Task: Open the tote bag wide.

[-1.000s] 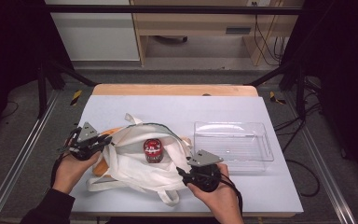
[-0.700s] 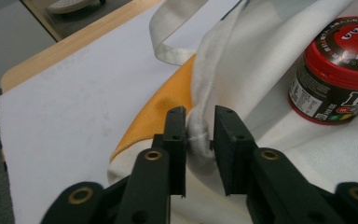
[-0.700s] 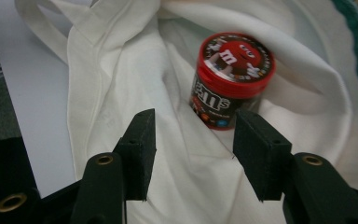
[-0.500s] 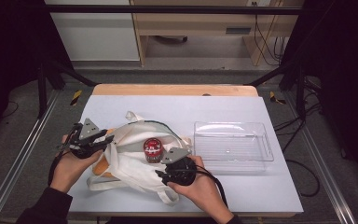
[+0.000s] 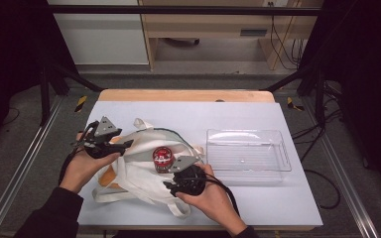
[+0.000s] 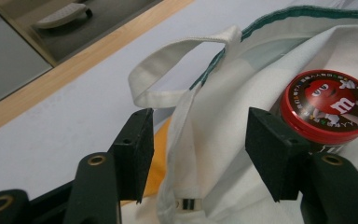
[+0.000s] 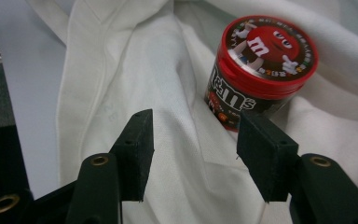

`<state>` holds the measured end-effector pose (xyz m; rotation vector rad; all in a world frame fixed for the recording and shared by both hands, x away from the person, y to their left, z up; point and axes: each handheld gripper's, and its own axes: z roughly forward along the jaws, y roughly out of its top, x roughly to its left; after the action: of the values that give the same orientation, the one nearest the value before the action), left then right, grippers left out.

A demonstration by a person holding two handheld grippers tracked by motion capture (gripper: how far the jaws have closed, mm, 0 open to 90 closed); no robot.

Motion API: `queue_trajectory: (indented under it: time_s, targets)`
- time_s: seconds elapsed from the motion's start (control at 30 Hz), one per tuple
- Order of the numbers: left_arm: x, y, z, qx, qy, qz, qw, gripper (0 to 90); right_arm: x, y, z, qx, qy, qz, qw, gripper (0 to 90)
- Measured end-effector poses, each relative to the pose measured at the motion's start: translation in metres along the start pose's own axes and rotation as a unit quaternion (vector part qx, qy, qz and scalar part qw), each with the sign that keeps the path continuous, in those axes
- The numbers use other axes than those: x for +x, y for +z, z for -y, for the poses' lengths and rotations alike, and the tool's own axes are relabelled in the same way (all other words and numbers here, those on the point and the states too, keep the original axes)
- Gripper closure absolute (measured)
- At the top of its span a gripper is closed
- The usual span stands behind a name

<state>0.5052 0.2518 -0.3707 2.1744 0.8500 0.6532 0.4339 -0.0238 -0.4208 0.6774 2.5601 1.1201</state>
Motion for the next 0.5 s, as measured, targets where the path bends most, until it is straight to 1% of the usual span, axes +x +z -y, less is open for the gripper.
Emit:
queue_trajectory:
  time_s: [0.03,0.1,0.13,0.2,0.27,0.3,0.33,0.37,0.43,0.47,0.5]
  targets:
    - [0.0,0.004,0.0,0.0,-0.001,-0.002,1.0,42.2,-0.001,0.005,-0.001,0.008,-0.003,0.0,1.0,46.3]
    - [0.001,0.011,0.0,0.009,0.008,-0.002,0.9999,43.2,-0.002,0.012,-0.003,0.015,-0.002,0.001,0.9999,49.0]
    - [0.002,0.014,0.001,0.01,0.009,-0.004,0.9999,43.7,-0.004,0.017,-0.003,0.023,0.0,-0.001,0.9997,48.7]
    - [0.004,0.019,0.002,0.02,0.01,-0.008,0.9997,44.3,-0.004,0.023,-0.002,0.027,0.003,-0.007,0.9996,48.7]
    - [0.006,0.023,0.004,0.02,-0.004,-0.002,0.9998,45.8,-0.003,0.028,-0.001,0.031,0.0,-0.023,0.9993,48.2]
    - [0.006,0.026,0.006,0.016,-0.014,0.008,0.9997,47.5,-0.003,0.03,-0.001,0.03,-0.002,-0.028,0.9991,47.7]
    - [0.006,0.027,0.007,0.017,-0.012,0.011,0.9997,50.0,-0.002,0.032,-0.001,0.033,-0.007,-0.032,0.9989,48.3]
    - [0.006,0.028,0.007,0.023,-0.004,0.01,0.9997,52.2,-0.002,0.032,-0.001,0.032,-0.006,-0.033,0.9989,51.8]
    - [0.005,0.032,0.008,0.03,-0.003,0.006,0.9995,56.7,0.0,0.031,0.0,0.025,-0.005,-0.041,0.9988,60.1]
    - [0.006,0.033,0.008,0.033,-0.005,0.003,0.9994,61.2,0.001,0.03,0.0,0.022,-0.008,-0.042,0.9988,65.7]
    - [0.006,0.035,0.008,0.035,-0.012,0.0,0.9993,65.6,0.002,0.029,0.001,0.022,-0.011,-0.043,0.9988,69.8]
